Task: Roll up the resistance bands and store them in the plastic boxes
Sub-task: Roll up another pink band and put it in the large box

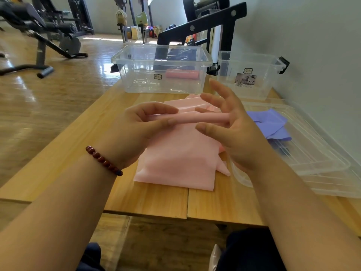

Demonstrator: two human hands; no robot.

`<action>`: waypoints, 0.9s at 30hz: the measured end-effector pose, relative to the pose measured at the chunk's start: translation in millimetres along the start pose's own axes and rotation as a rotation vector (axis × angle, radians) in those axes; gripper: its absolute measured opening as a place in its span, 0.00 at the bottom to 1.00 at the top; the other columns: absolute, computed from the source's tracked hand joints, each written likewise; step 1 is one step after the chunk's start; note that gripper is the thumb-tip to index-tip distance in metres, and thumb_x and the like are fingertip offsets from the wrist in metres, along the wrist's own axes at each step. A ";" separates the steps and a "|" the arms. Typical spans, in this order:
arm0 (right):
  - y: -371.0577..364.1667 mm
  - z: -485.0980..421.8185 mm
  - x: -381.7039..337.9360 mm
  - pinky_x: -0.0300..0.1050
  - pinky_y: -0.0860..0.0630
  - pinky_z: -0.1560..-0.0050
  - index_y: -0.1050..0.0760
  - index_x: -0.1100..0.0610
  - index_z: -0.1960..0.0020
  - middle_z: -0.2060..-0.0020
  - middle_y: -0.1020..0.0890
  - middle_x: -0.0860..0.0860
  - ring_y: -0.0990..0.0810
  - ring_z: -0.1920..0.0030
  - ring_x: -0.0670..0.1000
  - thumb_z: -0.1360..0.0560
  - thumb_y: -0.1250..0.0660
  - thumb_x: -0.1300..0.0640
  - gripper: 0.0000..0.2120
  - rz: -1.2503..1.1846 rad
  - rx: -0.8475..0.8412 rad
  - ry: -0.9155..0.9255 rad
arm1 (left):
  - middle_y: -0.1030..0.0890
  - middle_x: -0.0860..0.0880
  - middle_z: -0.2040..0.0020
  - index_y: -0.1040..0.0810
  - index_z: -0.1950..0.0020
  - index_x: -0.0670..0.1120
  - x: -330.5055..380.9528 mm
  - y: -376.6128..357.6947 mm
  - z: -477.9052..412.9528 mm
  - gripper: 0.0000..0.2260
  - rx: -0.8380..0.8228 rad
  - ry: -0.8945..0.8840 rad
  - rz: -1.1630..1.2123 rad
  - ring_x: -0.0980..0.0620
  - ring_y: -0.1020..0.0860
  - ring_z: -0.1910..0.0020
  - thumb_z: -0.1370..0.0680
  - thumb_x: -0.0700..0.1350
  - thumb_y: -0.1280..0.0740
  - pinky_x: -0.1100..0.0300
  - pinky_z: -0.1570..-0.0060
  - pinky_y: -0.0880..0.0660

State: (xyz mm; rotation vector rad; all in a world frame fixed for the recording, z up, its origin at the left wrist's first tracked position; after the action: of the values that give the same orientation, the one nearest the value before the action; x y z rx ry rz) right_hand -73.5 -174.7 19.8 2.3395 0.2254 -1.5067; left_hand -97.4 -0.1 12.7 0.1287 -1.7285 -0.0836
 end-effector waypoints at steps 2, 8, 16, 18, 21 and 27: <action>1.0 1.3 4.8 0.51 0.22 0.39 0.36 0.32 0.30 0.34 0.25 0.40 0.23 0.37 0.42 0.28 0.26 0.51 0.33 0.016 0.013 -0.031 | 0.17 0.45 0.47 0.14 0.56 0.55 -0.5 1.8 -0.1 0.08 0.010 -0.002 0.004 0.43 0.19 0.45 0.34 0.50 0.27 0.46 0.43 0.21; 8.9 5.7 12.2 0.49 0.20 0.45 0.18 0.40 0.52 0.53 0.17 0.37 0.19 0.49 0.42 0.26 0.27 0.53 0.08 0.089 0.124 -0.065 | 0.17 0.43 0.47 0.14 0.55 0.55 -7.8 3.4 -2.8 0.09 0.017 0.023 -0.018 0.45 0.18 0.48 0.34 0.50 0.21 0.50 0.47 0.21; 16.1 7.3 9.9 0.33 0.23 0.53 0.19 0.40 0.55 0.55 0.19 0.31 0.21 0.50 0.36 0.26 0.27 0.57 0.11 0.123 0.153 -0.011 | 0.16 0.49 0.52 0.16 0.51 0.51 -11.8 -2.9 -1.9 0.13 -0.036 0.072 -0.066 0.53 0.19 0.55 0.35 0.48 0.27 0.60 0.53 0.21; 17.4 7.3 12.4 0.35 0.23 0.53 0.18 0.41 0.55 0.56 0.18 0.34 0.20 0.51 0.38 0.26 0.27 0.58 0.11 0.096 0.155 -0.024 | 0.16 0.49 0.52 0.16 0.49 0.50 -14.0 -4.0 -1.5 0.12 -0.061 0.090 -0.078 0.53 0.19 0.54 0.32 0.46 0.27 0.59 0.52 0.21; 20.6 8.3 15.2 0.34 0.24 0.53 0.18 0.40 0.56 0.57 0.18 0.36 0.21 0.51 0.38 0.25 0.29 0.56 0.09 0.061 0.189 -0.034 | 0.15 0.47 0.50 0.16 0.48 0.50 -16.1 -3.1 -0.9 0.12 -0.048 0.093 -0.088 0.51 0.19 0.53 0.32 0.47 0.27 0.53 0.49 0.22; 21.3 8.3 18.7 0.41 0.22 0.47 0.19 0.45 0.49 0.50 0.16 0.41 0.20 0.46 0.42 0.25 0.28 0.57 0.09 0.047 0.214 -0.026 | 0.18 0.43 0.45 0.17 0.47 0.47 -22.6 -2.0 0.6 0.17 0.038 0.123 0.011 0.52 0.18 0.53 0.34 0.47 0.26 0.60 0.54 0.23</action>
State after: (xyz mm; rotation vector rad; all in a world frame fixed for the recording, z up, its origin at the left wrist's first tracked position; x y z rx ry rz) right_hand -65.9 -198.5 4.0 2.4671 0.0024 -1.6081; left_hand -94.4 1.0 -9.8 0.1491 -1.6082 -0.0339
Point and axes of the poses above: each hand's wrist, its own z-axis away from the middle knuckle, its own y-axis out of the back of the hand, x = y × z, the point moved 9 cm from there along -z, towards the middle knuckle
